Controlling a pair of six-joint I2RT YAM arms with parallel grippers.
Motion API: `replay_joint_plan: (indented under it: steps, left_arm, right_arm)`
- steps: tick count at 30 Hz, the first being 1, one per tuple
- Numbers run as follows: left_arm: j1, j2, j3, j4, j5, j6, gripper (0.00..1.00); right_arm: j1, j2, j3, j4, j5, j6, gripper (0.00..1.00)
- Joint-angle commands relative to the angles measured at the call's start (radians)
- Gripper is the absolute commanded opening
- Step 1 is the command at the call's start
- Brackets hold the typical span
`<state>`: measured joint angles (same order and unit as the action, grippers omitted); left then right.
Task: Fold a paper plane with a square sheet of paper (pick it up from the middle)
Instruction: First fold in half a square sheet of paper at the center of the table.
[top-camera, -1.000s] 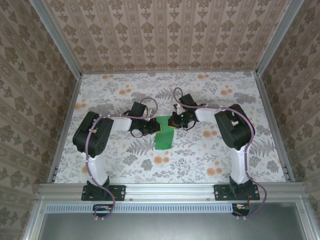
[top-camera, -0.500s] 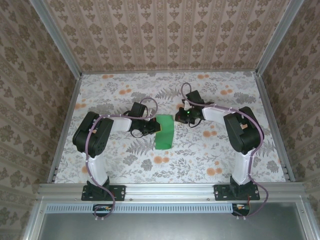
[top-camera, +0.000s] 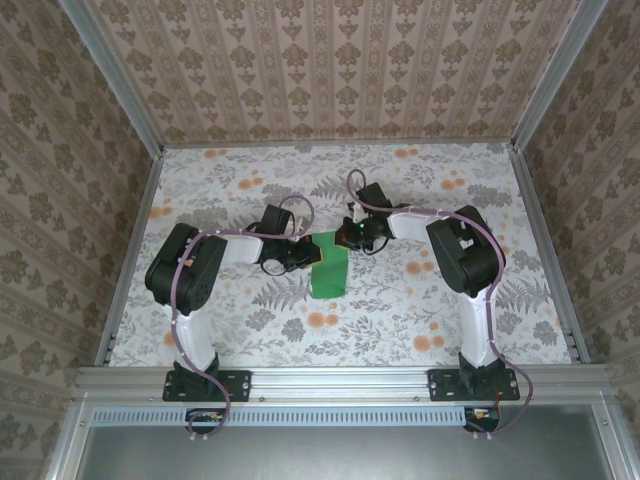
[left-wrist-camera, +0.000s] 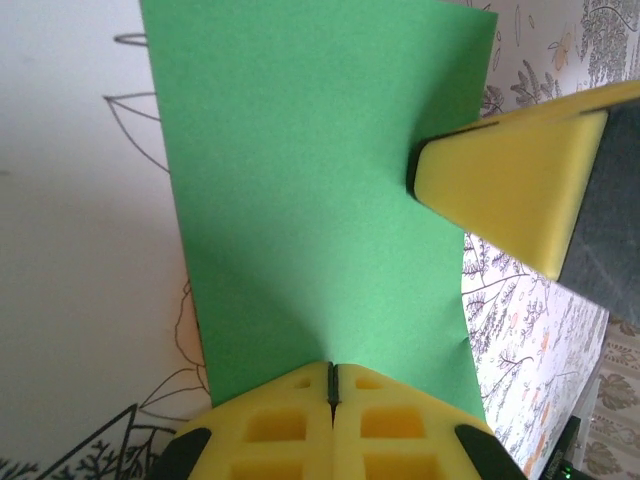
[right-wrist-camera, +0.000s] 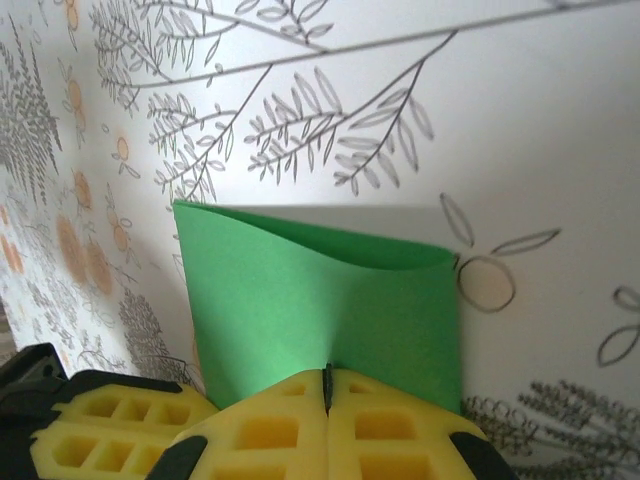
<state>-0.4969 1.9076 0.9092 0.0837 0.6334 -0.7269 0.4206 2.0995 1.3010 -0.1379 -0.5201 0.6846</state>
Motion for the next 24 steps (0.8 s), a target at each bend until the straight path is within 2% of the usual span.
replay_joint_plan:
  steps: [1,6,10,16,24]
  left_arm:
    - [0.006,0.133,-0.099,-0.202,-0.218,-0.007,0.00]
    - [0.004,0.130,-0.118,-0.174,-0.215,-0.032,0.00]
    - [0.004,0.125,-0.112,-0.167,-0.219,-0.042,0.00]
    - [0.003,0.106,-0.085,-0.192,-0.241,-0.031,0.00]
    - [0.003,0.079,-0.082,-0.197,-0.256,-0.027,0.00]
  right_arm:
    - [-0.066,0.053,0.044,-0.020,0.076,0.010,0.00]
    - [-0.107,0.082,0.127,-0.059,0.078,-0.014,0.00]
    - [-0.117,0.045,0.155,-0.081,0.069,-0.035,0.00]
    - [-0.095,-0.146,-0.027,-0.014,0.036,-0.005,0.00]
    - [0.038,-0.313,-0.257,0.068,0.040,0.092,0.00]
